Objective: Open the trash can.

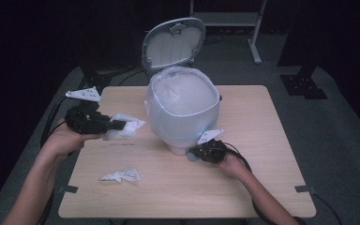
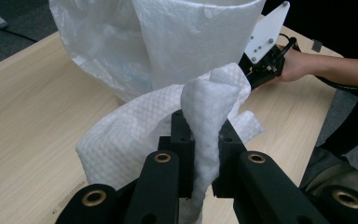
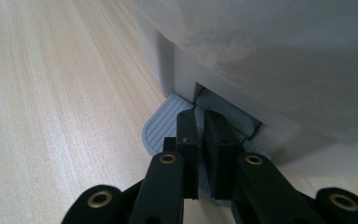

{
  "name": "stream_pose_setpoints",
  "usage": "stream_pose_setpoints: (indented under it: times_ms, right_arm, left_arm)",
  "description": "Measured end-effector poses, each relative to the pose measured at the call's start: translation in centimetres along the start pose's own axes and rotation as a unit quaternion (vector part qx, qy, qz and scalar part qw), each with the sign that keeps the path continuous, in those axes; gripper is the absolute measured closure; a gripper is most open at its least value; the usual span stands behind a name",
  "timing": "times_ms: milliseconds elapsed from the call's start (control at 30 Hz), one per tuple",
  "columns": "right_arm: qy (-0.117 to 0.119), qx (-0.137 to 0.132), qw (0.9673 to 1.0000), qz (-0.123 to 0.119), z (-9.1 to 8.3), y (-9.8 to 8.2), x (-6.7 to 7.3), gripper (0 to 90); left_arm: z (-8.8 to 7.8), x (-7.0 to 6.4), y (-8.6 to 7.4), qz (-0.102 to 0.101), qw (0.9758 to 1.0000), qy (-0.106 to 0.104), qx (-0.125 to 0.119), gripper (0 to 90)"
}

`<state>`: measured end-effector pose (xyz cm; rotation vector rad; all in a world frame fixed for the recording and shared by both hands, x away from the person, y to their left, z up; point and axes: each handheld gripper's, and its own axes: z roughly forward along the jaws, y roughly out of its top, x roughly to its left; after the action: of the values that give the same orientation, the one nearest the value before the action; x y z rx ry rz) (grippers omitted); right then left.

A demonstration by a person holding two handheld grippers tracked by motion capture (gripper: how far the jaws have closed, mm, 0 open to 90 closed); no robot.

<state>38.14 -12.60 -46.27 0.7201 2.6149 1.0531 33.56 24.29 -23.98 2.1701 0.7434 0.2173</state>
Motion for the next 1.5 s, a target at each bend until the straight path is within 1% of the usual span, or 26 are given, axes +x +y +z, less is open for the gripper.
stream_pose_setpoints:
  times_ms: [267, 300, 400, 433, 700, 933, 1233, 1367, 1400, 1433, 1467, 1500]
  right_arm:
    - [0.000, 0.000, 1.0000, 0.000, 0.0, 0.0, 0.0, 84.3]
    - [0.000, 0.000, 1.0000, 0.000, 0.0, 0.0, 0.0, 84.3]
    - [0.002, -0.001, 1.0000, 0.000, 0.0, 0.0, 0.0, 84.3]
    - [0.002, -0.001, 1.0000, 0.000, 0.0, 0.0, 0.0, 84.3]
    - [0.002, -0.001, 1.0000, 0.000, 0.0, 0.0, -0.1, 84.3]
    - [0.003, -0.001, 1.0000, 0.000, 0.0, 0.0, -0.1, 84.3]
    - [0.002, -0.001, 1.0000, 0.000, 0.0, 0.0, -0.1, 84.3]
    - [0.003, -0.001, 1.0000, 0.000, 0.0, 0.0, -0.1, 84.3]
    - [0.003, -0.001, 1.0000, 0.000, 0.0, 0.0, -0.1, 84.3]
    - [0.003, -0.001, 1.0000, 0.000, 0.0, 0.0, -0.1, 84.3]
    - [0.002, -0.001, 1.0000, 0.000, 0.0, 0.0, -0.1, 84.3]
    - [0.002, 0.000, 1.0000, -0.001, 0.0, 0.0, 0.0, 84.3]
  left_arm:
    - [-0.4, -0.1, 0.9, 0.002, 1.0000, 0.002, 0.004, 82.3]
    - [-0.4, -0.1, 1.1, 0.006, 1.0000, 0.001, 0.004, 82.3]
    - [-0.5, -0.1, 1.4, 0.004, 1.0000, 0.001, 0.003, 82.3]
    - [-0.5, -0.1, 1.5, 0.006, 1.0000, 0.001, 0.005, 82.3]
    - [-0.6, -0.2, 2.4, 0.007, 1.0000, 0.000, 0.006, 82.3]
    - [-0.8, -0.4, 3.3, 0.015, 0.9998, 0.003, 0.009, 82.3]
    - [-0.5, -0.6, 4.4, 0.023, 0.9997, 0.000, 0.013, 82.3]
    - [-0.4, -0.8, 4.9, 0.022, 0.9997, -0.001, 0.014, 82.3]
    - [-0.4, -0.8, 5.1, 0.025, 0.9996, -0.002, 0.014, 82.3]
    - [-0.3, -0.8, 5.2, 0.024, 0.9996, -0.002, 0.013, 82.3]
    - [-0.3, -0.9, 5.3, 0.029, 0.9994, -0.002, 0.017, 82.4]
    - [-0.2, -0.9, 5.5, 0.029, 0.9994, -0.003, 0.017, 82.4]
